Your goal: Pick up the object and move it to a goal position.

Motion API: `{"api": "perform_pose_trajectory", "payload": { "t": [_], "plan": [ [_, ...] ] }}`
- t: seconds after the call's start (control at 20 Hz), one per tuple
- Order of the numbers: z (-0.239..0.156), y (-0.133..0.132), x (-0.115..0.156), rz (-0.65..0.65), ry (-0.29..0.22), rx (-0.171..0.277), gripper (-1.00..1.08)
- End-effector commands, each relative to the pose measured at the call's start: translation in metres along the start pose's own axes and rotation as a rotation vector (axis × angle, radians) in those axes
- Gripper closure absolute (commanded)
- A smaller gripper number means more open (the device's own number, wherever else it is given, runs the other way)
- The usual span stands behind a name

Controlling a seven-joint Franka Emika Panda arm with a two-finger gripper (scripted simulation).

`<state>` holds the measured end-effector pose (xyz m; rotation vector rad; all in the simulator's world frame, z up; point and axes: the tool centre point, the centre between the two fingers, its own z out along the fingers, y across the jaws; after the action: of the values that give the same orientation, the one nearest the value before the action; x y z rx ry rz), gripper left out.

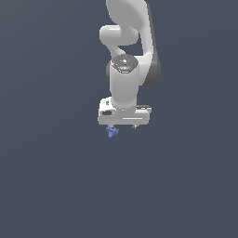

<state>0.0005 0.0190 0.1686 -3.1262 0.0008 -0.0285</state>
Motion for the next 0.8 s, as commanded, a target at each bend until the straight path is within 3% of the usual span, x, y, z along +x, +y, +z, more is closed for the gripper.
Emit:
{"api": "perform_pose_trajectory", "payload": {
  "t": [0.0,0.75],
  "plan": [
    [0.0000,0.0000,0.0000,0.000,0.000,0.000,-0.92],
    [-0.0067,0.0079,-0.0008,0.047,0.001,0.023,-0.92]
  ]
}}
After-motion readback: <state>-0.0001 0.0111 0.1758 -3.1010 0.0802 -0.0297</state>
